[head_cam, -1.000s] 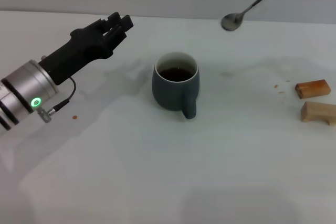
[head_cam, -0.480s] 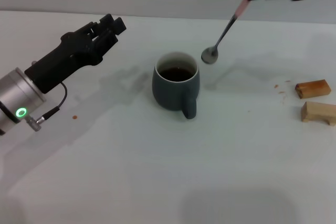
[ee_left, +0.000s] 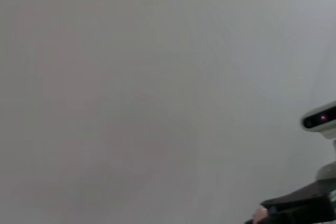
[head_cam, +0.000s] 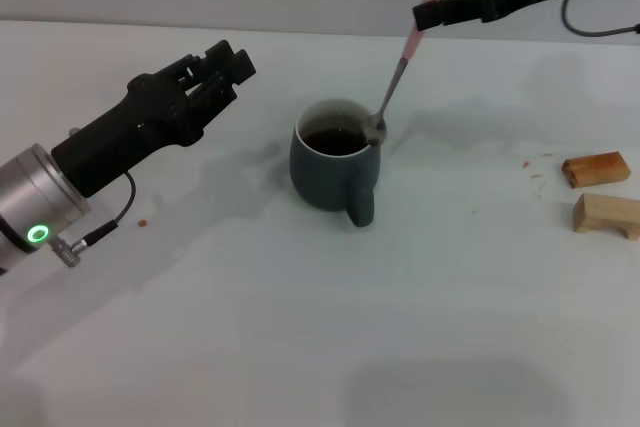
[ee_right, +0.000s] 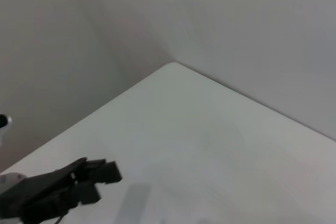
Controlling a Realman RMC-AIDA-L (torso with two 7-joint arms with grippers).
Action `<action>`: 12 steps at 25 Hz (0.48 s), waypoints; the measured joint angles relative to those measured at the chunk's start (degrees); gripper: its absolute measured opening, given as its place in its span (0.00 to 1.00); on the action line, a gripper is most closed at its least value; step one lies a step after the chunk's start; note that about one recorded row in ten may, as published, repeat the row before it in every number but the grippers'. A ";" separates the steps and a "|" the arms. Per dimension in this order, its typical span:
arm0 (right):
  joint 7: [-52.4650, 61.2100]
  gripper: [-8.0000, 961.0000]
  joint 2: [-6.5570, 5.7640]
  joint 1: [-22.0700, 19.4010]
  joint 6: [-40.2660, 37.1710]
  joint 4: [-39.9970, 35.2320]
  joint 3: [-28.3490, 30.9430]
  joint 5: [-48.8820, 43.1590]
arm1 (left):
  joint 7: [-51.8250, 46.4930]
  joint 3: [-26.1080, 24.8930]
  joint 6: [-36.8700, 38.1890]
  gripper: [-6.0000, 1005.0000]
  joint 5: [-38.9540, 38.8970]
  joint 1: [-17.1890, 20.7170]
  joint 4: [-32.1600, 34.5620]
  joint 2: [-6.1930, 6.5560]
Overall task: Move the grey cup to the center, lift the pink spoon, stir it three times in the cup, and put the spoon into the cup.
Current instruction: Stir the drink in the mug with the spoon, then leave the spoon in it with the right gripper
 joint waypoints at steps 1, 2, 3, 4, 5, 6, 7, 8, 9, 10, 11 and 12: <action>-0.10 0.10 0.37 0.05 0.66 -0.19 -0.36 -0.01 | 0.02 0.15 0.34 0.35 0.00 0.07 0.00 0.00; -0.28 0.10 0.70 0.14 1.37 -0.31 -0.69 -0.03 | 0.04 0.40 0.86 0.35 0.00 0.23 0.00 0.04; -0.41 0.10 0.92 0.23 2.11 -0.29 -0.97 -0.02 | 0.04 0.51 1.17 0.35 0.00 0.34 0.00 0.08; -0.49 0.10 1.11 0.33 2.73 -0.22 -1.16 0.01 | 0.01 0.55 1.47 0.35 -0.01 0.45 0.02 0.12; -0.58 0.10 1.39 0.42 3.35 -0.07 -1.39 0.07 | -0.02 0.63 1.65 0.35 -0.01 0.51 0.03 0.14; -0.70 0.10 1.69 0.54 4.04 0.07 -1.55 0.12 | -0.05 0.79 1.81 0.35 -0.01 0.55 0.03 0.16; -0.84 0.10 1.96 0.62 4.60 0.14 -1.73 0.16 | -0.06 0.89 1.93 0.35 -0.01 0.57 0.03 0.16; -1.00 0.10 2.30 0.71 5.26 0.15 -2.00 0.17 | -0.09 1.07 2.20 0.35 -0.01 0.60 0.04 0.16; -1.10 0.10 2.57 0.78 5.95 0.20 -2.37 0.18 | -0.10 1.18 2.59 0.35 -0.01 0.62 0.14 0.16; -1.12 0.10 2.78 0.86 6.86 0.30 -2.88 0.19 | -0.13 1.25 2.87 0.35 -0.01 0.63 0.21 0.16; -1.14 0.10 2.98 0.92 7.78 0.45 -3.55 0.20 | -0.15 1.34 3.10 0.35 -0.01 0.65 0.22 0.16; -1.17 0.10 3.21 1.00 8.83 0.67 -4.25 0.21 | -0.17 1.48 3.27 0.35 -0.01 0.69 0.22 0.16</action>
